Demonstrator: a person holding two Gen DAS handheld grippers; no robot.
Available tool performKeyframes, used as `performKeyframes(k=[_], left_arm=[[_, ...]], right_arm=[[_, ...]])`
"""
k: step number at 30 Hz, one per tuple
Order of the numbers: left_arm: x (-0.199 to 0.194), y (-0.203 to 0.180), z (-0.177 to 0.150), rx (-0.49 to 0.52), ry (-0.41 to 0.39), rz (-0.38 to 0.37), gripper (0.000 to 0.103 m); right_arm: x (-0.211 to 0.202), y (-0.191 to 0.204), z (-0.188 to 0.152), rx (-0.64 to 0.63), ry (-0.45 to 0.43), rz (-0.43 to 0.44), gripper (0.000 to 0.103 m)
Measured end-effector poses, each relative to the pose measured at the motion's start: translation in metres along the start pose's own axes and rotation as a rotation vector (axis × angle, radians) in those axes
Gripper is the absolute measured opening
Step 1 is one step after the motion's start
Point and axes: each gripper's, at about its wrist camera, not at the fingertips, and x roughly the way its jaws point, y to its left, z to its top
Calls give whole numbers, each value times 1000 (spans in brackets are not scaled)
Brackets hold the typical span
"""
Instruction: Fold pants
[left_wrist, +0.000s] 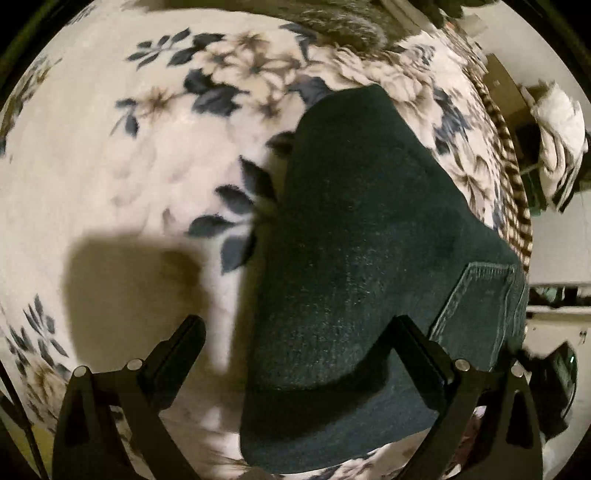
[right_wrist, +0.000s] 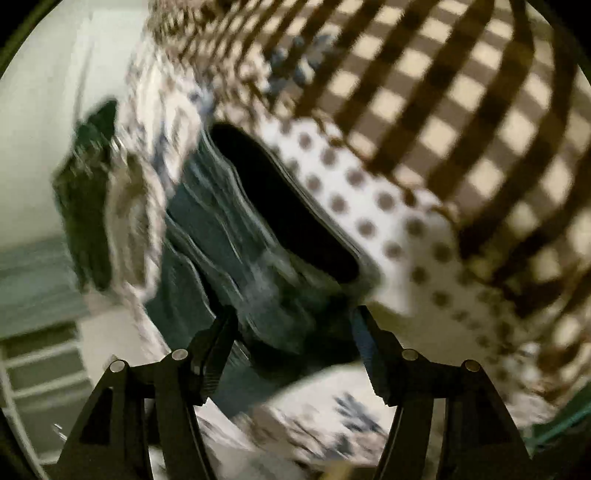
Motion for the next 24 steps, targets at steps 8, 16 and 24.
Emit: performKeyframes(k=[8,16,24], left_arm=[[-3,-2,0,52,-9,22,103],[-25,-11,32,30,-79,-16,103],[16,-12,101,-53,-9,-102,45]], right_arm=[[-33,16,-25,-95,-49,-143,28],[-35,3,-13,-73,21,-179,58],[-15,57,8,-244,42,-397,67]])
